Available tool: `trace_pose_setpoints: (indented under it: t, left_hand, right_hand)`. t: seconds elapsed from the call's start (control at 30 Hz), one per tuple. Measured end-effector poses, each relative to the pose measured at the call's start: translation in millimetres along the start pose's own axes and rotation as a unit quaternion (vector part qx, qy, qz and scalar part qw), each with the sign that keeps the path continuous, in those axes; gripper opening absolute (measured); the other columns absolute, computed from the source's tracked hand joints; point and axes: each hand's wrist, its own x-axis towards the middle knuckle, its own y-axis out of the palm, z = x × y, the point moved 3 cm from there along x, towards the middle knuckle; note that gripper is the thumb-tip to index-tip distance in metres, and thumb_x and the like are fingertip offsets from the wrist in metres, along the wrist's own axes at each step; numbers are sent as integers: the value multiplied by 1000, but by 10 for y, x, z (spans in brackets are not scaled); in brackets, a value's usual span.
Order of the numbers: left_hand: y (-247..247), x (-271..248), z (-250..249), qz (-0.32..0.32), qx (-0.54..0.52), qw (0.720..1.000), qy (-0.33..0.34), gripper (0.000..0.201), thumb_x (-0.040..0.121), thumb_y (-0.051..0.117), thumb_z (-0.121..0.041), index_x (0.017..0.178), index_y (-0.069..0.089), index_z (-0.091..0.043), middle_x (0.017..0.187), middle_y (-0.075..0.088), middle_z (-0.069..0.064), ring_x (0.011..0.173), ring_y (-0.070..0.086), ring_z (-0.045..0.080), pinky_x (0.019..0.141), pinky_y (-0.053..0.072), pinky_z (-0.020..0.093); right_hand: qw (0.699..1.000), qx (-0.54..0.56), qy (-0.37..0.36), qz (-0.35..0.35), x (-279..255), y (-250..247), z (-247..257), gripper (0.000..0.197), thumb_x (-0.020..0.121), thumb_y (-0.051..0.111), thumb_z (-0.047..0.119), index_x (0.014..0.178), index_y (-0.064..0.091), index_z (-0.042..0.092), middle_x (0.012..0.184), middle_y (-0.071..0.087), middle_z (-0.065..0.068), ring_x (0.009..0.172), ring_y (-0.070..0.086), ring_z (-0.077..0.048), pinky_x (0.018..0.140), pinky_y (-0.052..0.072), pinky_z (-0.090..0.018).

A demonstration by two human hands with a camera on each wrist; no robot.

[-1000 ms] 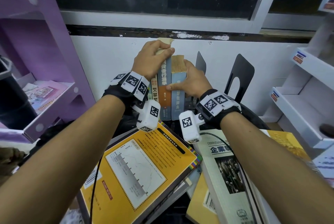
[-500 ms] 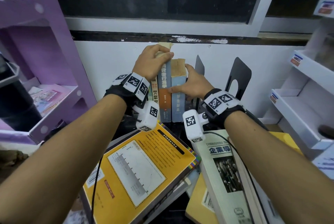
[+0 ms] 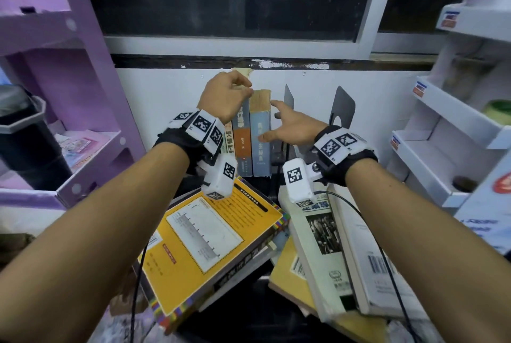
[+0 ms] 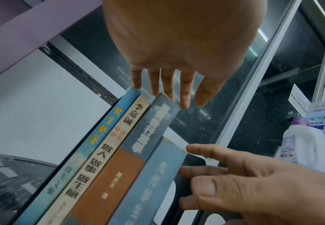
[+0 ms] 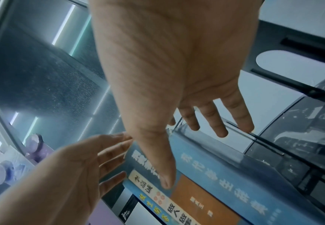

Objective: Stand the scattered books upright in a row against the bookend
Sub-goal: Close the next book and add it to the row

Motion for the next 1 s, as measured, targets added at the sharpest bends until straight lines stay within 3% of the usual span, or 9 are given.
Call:
trace_pose_setpoints:
  t: [0.1, 0.23, 0.33, 0.47, 0.57, 0.7, 0.77, 0.87, 1.0]
  left_hand:
    - [27, -152, -99, -5, 5, 1000, 1, 10, 86, 62, -27, 94, 66, -23, 107, 68, 1, 102, 62, 16, 92, 49, 37]
    - [159, -371, -303, 36, -5, 999, 12, 15, 89, 59, -19, 102, 65, -15, 107, 66, 3, 96, 60, 17, 82, 44, 26]
    - [359, -538, -418, 88, -13, 996, 13, 19, 89, 60, -18, 107, 63, -13, 110, 63, 4, 97, 58, 18, 84, 45, 28]
    - [696, -735, -554, 168, 16, 986, 9, 32, 89, 63, -25, 118, 59, -12, 121, 55, 7, 112, 55, 24, 93, 45, 35]
    - [958, -855, -637, 226, 60, 972, 5, 47, 92, 59, -33, 132, 49, -12, 136, 49, 10, 118, 51, 26, 96, 42, 32]
    - [1282, -986, -669, 307, 83, 947, -44, 63, 92, 54, -47, 141, 34, -12, 140, 47, 9, 119, 52, 27, 99, 42, 36]
    - [1416, -1041, -649, 346, 103, 929, -77, 80, 85, 53, -60, 145, 29, -13, 140, 46, 11, 123, 48, 28, 102, 39, 38]
    - [1658, -1064, -576, 381, 133, 910, -99, 120, 54, 47, -84, 150, 25, -16, 159, 18, 10, 144, 23, 33, 114, 25, 49]
    - [2066, -1025, -322, 418, 126, 891, -126, 145, 32, 52, -89, 152, 23, -13, 160, 19, 9, 145, 21, 34, 118, 19, 48]
  right_hand:
    - [1000, -14, 10, 13, -200, -79, -28, 95, 83, 73, 40, 153, 13, 20, 155, 30, -13, 139, 36, -26, 110, 35, -37]
    - [998, -42, 28, 24, -517, -233, -153, 86, 85, 68, 43, 152, 19, 20, 151, 37, -12, 133, 43, -24, 105, 39, -34]
    - [996, -66, 49, 31, -762, -351, -315, 83, 86, 66, 47, 151, 22, 19, 150, 38, -10, 128, 46, -24, 95, 42, -31]
    - [990, -95, 96, 37, -1091, -491, -571, 81, 86, 63, 53, 150, 26, 19, 152, 35, -5, 114, 53, -16, 91, 44, -30]
    - [983, -125, 129, 32, -1362, -576, -727, 66, 92, 56, 50, 144, 38, 13, 148, 41, -5, 130, 43, -23, 104, 39, -37]
    - [974, -147, 169, 25, -1640, -679, -987, 64, 94, 51, 51, 138, 45, 4, 142, 47, -11, 125, 48, -27, 95, 44, -34]
    - [970, -149, 194, 18, -1744, -715, -1131, 72, 91, 50, 57, 144, 37, 11, 150, 39, -6, 128, 44, -24, 95, 40, -32]
    - [966, -133, 222, 22, -1870, -716, -1322, 77, 90, 52, 57, 148, 31, 11, 149, 37, -7, 123, 45, -25, 89, 39, -32]
    - [962, -107, 247, 54, -1942, -654, -1533, 71, 87, 57, 58, 132, 48, 3, 131, 55, -13, 107, 55, -27, 73, 44, -30]
